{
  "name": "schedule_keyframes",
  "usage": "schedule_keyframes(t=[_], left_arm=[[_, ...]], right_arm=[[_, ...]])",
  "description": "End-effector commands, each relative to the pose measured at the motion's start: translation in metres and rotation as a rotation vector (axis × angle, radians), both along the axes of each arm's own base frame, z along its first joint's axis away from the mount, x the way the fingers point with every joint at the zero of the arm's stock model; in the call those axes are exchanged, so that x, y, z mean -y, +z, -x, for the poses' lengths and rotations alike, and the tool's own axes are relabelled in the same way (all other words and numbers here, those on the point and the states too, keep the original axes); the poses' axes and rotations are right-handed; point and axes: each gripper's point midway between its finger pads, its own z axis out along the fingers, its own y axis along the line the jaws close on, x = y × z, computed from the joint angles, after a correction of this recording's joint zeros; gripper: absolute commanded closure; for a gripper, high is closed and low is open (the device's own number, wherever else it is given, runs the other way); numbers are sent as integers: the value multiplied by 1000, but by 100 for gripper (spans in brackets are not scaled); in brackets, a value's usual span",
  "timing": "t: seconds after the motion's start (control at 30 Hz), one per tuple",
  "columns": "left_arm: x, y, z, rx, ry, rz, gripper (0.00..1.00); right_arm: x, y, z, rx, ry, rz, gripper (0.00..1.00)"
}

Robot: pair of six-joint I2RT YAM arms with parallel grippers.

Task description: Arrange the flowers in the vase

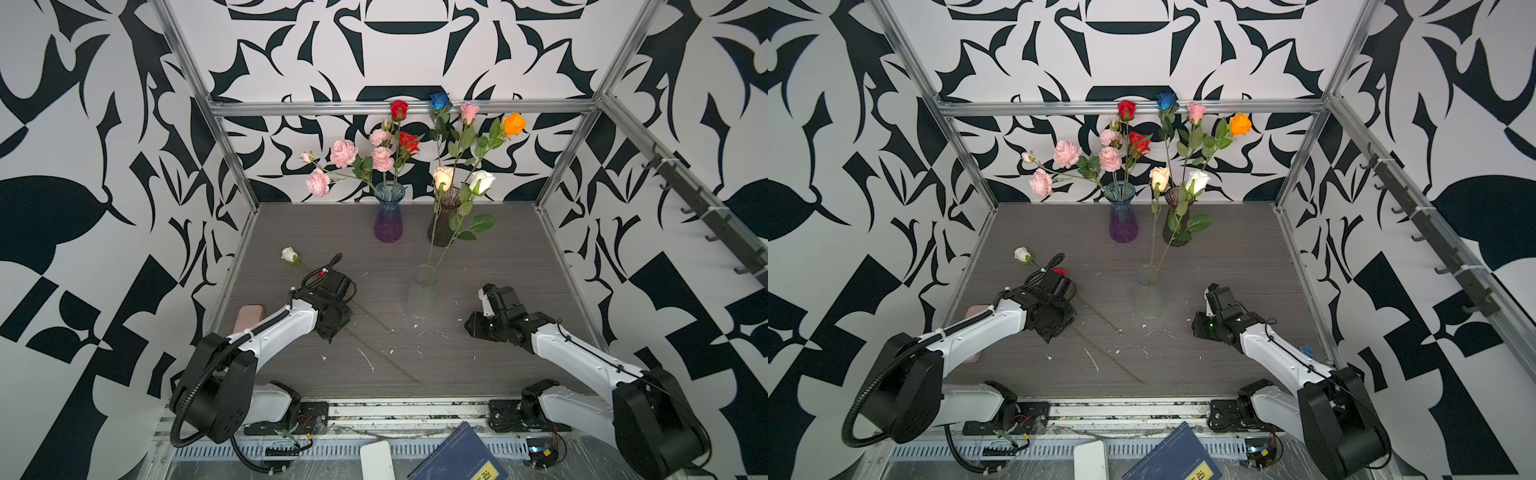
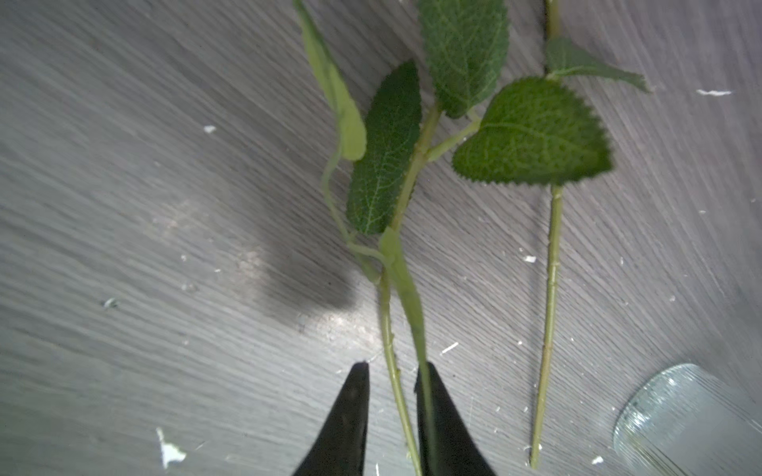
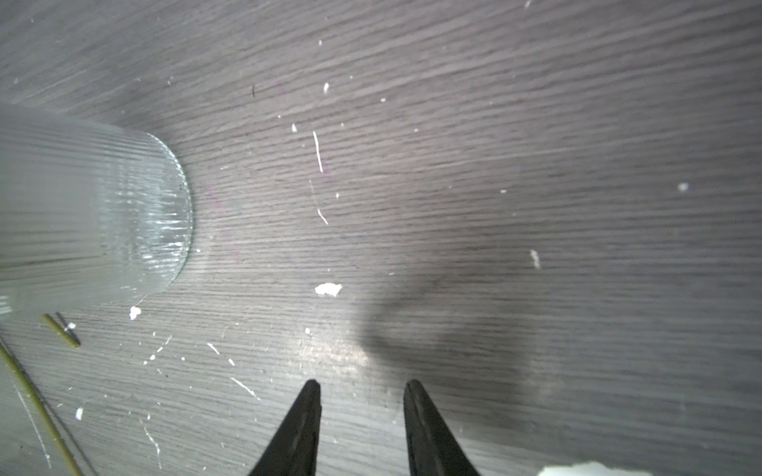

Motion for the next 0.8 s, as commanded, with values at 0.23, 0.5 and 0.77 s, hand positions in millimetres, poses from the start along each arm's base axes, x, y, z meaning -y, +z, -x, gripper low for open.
schedule_keyframes(t=[0.23,0.5,0.77], left_arm=[[-3,-10,-3,-37,13,-37,76],[-1,-14,-6,-56,-1,-50,78],[-1,-16,-6,-61,-11,-57,88]], right_arm=[[1,1,2,5,2,8,62],[1,2,2,8,2,7,62],[1,2,2,9,1,7,62]])
